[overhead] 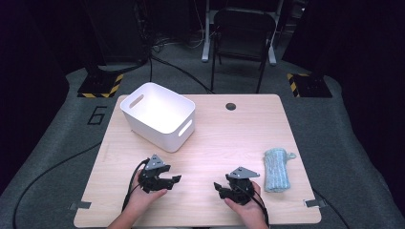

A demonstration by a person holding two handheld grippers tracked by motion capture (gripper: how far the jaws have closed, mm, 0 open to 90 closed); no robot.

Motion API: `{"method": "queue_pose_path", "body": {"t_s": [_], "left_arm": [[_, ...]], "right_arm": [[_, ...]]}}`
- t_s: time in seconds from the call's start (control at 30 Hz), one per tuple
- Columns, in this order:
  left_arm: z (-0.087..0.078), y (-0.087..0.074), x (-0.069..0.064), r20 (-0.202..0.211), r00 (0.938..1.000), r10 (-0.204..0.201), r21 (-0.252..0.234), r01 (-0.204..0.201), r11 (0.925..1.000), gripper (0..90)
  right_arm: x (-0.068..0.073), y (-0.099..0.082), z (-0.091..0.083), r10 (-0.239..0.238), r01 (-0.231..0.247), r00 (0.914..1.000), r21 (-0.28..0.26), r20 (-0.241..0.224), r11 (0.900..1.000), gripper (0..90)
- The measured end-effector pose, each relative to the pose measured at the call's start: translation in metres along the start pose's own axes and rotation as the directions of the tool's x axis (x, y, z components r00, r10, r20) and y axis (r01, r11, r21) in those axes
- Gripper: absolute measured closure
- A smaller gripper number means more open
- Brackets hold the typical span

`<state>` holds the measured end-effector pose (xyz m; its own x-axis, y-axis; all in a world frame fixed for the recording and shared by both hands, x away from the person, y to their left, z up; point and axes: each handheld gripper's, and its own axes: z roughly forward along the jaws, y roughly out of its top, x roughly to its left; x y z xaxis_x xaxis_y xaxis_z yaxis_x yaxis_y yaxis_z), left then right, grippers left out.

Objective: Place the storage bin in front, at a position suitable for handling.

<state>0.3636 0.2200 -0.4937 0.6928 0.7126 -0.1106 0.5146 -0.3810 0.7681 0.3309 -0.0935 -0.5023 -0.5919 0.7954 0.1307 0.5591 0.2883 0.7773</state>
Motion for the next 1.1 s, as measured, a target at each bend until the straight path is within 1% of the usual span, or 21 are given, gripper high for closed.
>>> {"method": "queue_pose_path", "body": {"t_s": [0.03,0.07,0.13,0.2,0.27,0.3,0.33,0.37,0.5,0.53,0.6,0.63,0.67,0.7,0.77,0.8,0.83,0.87,1.0,1.03,1.1], "left_arm": [[0.0,0.0,0.0,-0.002,1.0,0.0,-0.008,0.0,1.0,35.2],[0.0,0.0,0.0,-0.007,1.0,0.007,-0.006,-0.007,1.0,35.5],[-0.001,0.0,-0.001,-0.003,1.0,0.001,-0.007,-0.001,1.0,35.8],[-0.001,0.0,0.0,-0.004,1.0,-0.002,-0.011,0.002,0.9999,35.9],[-0.001,0.0,0.001,-0.002,1.0,-0.007,-0.008,0.007,0.9999,35.8],[-0.002,0.0,0.001,-0.006,1.0,-0.003,-0.008,0.003,1.0,35.8],[-0.001,0.0,0.001,-0.008,0.9999,-0.011,-0.01,0.011,0.9999,35.7],[-0.002,0.001,0.003,-0.007,1.0,-0.003,-0.004,0.003,1.0,35.5],[-0.002,0.0,0.002,-0.031,0.9994,-0.016,-0.014,0.016,0.9998,35.4],[-0.002,0.0,0.003,-0.034,0.9994,-0.011,-0.013,0.011,0.9999,35.6],[-0.003,0.0,0.004,-0.028,0.9995,-0.016,-0.006,0.016,0.9999,37.1],[-0.003,0.0,0.005,-0.03,0.9994,-0.019,-0.015,0.019,0.9997,37.4],[-0.004,0.0,0.005,-0.027,0.9994,-0.019,-0.01,0.018,0.9998,37.8],[-0.004,0.0,0.006,-0.023,0.9993,-0.029,-0.017,0.029,0.9995,39.0],[-0.006,0.001,0.007,-0.023,0.9993,-0.03,-0.019,0.03,0.9994,39.5],[-0.007,0.001,0.008,-0.022,0.9996,-0.019,-0.015,0.019,0.9997,39.6],[-0.007,0.001,0.009,-0.013,0.9994,-0.032,-0.009,0.032,0.9995,40.0],[-0.008,0.002,0.01,-0.014,0.9993,-0.034,-0.01,0.034,0.9994,40.4],[-0.012,0.003,0.013,-0.022,0.9992,-0.035,-0.017,0.035,0.9993,42.2],[-0.013,0.004,0.013,-0.028,0.9987,-0.043,-0.03,0.042,0.9987,42.7],[-0.015,0.004,0.015,-0.027,0.9985,-0.047,-0.032,0.047,0.9984,44.1]], "right_arm": [[-0.001,0.001,0.0,-0.013,0.013,0.9999,0.008,-0.007,0.9999,42.7],[0.0,0.001,0.0,-0.004,0.004,0.9999,0.018,-0.016,0.9998,43.3],[0.002,0.0,0.001,-0.018,0.018,0.9998,0.034,-0.006,0.9992,44.0],[0.001,0.0,0.002,-0.027,0.027,0.9996,0.035,0.011,0.999,43.6],[0.001,-0.001,0.001,-0.017,0.016,0.9998,0.038,0.011,0.9991,43.5],[-0.001,-0.001,0.001,-0.03,0.029,0.9994,0.023,0.02,0.9993,43.5],[-0.001,-0.001,0.0,-0.021,0.02,0.9997,0.028,0.014,0.9994,43.2],[-0.001,-0.001,0.0,-0.016,0.015,0.9997,0.024,0.016,0.9996,42.9],[-0.004,0.0,-0.002,-0.023,0.022,0.9995,0.011,0.02,0.9997,43.0],[-0.004,0.0,-0.002,-0.012,0.012,0.9997,0.011,0.023,0.9999,43.2],[-0.004,-0.001,-0.002,-0.006,0.006,0.9997,0.016,0.025,0.9999,44.0],[-0.004,-0.001,-0.002,-0.007,0.007,0.9997,0.019,0.023,0.9998,44.0],[-0.004,-0.001,-0.002,-0.008,0.007,0.9997,0.017,0.023,0.9998,44.4],[-0.004,-0.001,-0.002,-0.004,0.003,0.9998,0.016,0.022,0.9999,44.5],[-0.005,-0.001,-0.003,0.001,-0.001,0.9998,0.011,0.02,0.9999,44.6],[-0.005,-0.001,-0.003,0.004,-0.004,0.9997,0.003,0.024,1.0,44.6],[-0.005,-0.001,-0.003,0.007,-0.007,0.9997,0.005,0.024,1.0,44.6],[-0.006,0.0,-0.004,-0.002,0.001,0.9997,0.006,0.023,1.0,44.6],[-0.008,-0.001,-0.005,0.013,-0.013,0.9994,0.001,0.032,0.9999,44.5],[-0.01,-0.001,-0.006,0.005,-0.005,0.9994,0.0,0.035,1.0,44.5],[-0.01,-0.001,-0.007,0.026,-0.026,0.9989,-0.005,0.039,0.9996,44.4]]}}
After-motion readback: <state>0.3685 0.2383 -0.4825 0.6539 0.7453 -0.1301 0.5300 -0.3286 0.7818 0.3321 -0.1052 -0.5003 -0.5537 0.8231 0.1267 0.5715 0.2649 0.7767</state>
